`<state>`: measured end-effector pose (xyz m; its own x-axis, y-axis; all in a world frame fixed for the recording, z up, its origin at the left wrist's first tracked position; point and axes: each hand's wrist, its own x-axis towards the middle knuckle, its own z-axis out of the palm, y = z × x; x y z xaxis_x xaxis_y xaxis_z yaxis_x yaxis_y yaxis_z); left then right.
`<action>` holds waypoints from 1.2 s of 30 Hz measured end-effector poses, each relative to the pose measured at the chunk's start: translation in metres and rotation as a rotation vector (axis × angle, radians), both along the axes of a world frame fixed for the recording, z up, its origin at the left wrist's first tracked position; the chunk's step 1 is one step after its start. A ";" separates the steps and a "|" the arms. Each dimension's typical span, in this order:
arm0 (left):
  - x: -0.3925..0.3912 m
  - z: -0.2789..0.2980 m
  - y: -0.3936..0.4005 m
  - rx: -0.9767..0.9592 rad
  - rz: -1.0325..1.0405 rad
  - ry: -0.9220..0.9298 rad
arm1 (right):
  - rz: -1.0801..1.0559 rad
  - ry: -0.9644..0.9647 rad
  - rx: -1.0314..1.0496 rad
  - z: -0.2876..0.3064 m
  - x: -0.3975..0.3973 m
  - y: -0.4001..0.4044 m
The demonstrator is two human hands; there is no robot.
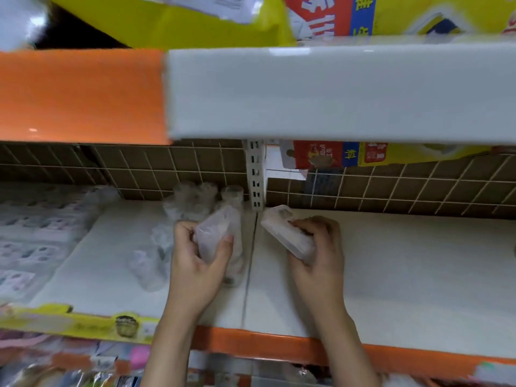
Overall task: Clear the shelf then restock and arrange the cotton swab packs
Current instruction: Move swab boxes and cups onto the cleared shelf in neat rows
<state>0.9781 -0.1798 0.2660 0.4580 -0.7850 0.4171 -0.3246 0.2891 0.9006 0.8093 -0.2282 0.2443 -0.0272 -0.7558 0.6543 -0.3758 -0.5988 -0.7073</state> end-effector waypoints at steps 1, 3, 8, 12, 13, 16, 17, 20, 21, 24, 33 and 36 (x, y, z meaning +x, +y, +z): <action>0.019 0.001 0.003 0.000 -0.004 0.003 | 0.015 -0.003 0.009 0.000 0.018 0.003; 0.049 0.005 0.009 -0.008 -0.010 0.019 | 0.053 -0.007 0.017 0.001 0.049 0.009; 0.088 0.013 0.012 -0.032 -0.017 0.031 | 0.059 0.032 -0.021 0.010 0.086 0.017; 0.096 0.015 0.013 -0.023 0.082 -0.097 | 0.053 0.055 0.001 0.012 0.093 0.019; 0.096 0.016 0.014 -0.014 0.121 -0.123 | 0.056 0.062 0.000 0.013 0.092 0.019; 0.098 0.019 0.014 -0.032 0.193 -0.211 | 0.042 0.074 -0.005 0.014 0.089 0.018; 0.099 0.020 0.013 -0.031 0.204 -0.235 | 0.035 0.077 -0.011 0.014 0.089 0.016; 0.106 0.018 0.011 0.036 0.251 -0.277 | 0.035 0.094 -0.025 0.014 0.093 0.012; 0.108 0.017 0.011 0.056 0.266 -0.314 | 0.040 0.104 -0.029 0.014 0.095 0.012; 0.117 0.014 0.011 0.110 0.286 -0.447 | 0.040 0.123 -0.074 0.015 0.104 0.009; 0.181 0.001 0.011 0.140 0.299 -0.694 | 0.048 0.136 -0.085 0.023 0.168 0.013; 0.222 -0.002 0.010 0.133 0.233 -0.665 | -0.012 0.143 -0.093 0.022 0.207 0.013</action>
<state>1.2002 -0.1703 0.2644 0.3023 -0.7612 0.5738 -0.8568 0.0467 0.5135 1.0164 -0.2148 0.2666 0.0627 -0.6921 0.7191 -0.4758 -0.6541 -0.5881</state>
